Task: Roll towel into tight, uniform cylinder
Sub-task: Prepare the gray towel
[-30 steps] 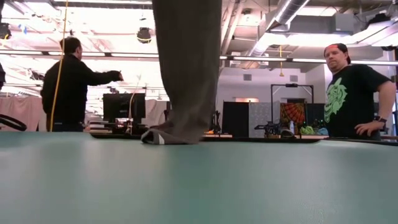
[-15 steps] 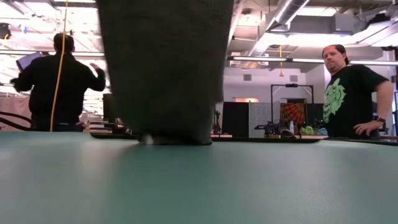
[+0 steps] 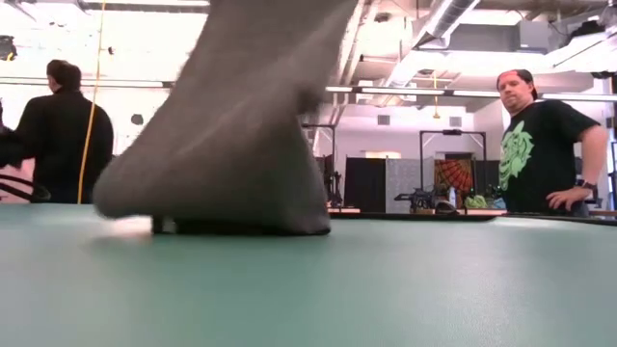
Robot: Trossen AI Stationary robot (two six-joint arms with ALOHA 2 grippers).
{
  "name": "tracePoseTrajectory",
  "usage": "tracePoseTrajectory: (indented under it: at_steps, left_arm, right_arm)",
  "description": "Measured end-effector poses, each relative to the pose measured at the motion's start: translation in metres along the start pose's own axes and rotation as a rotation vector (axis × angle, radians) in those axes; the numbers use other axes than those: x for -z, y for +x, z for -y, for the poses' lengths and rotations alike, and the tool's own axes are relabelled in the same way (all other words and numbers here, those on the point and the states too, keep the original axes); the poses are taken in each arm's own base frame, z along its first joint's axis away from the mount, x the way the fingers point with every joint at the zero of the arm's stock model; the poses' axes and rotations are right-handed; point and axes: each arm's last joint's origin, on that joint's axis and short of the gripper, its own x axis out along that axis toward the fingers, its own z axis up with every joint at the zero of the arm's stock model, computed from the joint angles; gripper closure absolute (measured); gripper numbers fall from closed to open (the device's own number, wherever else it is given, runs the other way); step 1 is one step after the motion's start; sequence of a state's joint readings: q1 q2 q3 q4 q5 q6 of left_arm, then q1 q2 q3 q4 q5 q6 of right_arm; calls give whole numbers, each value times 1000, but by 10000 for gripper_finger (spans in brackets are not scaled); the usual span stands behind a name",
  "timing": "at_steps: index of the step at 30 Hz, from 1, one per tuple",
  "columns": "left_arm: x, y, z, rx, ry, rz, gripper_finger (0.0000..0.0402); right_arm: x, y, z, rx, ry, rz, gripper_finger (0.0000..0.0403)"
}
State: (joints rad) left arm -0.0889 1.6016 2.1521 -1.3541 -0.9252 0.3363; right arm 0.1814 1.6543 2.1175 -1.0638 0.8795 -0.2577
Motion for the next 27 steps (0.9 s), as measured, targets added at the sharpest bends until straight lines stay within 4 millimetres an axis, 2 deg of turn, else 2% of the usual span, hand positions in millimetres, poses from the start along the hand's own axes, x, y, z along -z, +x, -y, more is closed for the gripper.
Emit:
tracePoseTrajectory:
  at_steps: [4, 6, 9, 12, 14, 16, 20, 23, 27]
  left_arm:
    - [-13, 35, -64, -374, 20, -15, 401]
    - [-18, 45, -103, -523, -11, 99, 402]
    - [-19, 48, -152, -816, -7, 384, 401]
    - [-14, 43, -172, -995, 98, 618, 401]
    - [-11, 36, -175, -1005, 152, 656, 401]
    - [-9, 33, -174, -970, 143, 609, 401]
    - [-9, 30, -158, -770, 26, 485, 401]
    - [-7, 34, -134, -562, -4, 330, 401]
    - [1, 41, -84, -266, -21, 105, 401]
  right_arm:
    - [-2, 32, 70, 328, -46, -29, 386]
    - [-4, 44, 109, 487, -61, -8, 386]
    - [-9, 43, 165, 743, -72, 143, 386]
    - [-12, 30, 192, 918, -138, 342, 386]
    - [-14, 21, 195, 941, -130, 422, 386]
    - [-16, 10, 193, 897, -86, 460, 386]
    - [-17, -8, 173, 696, -25, 448, 386]
    - [-17, -15, 146, 510, 33, 384, 386]
    - [-10, -19, 94, 220, 95, 240, 386]
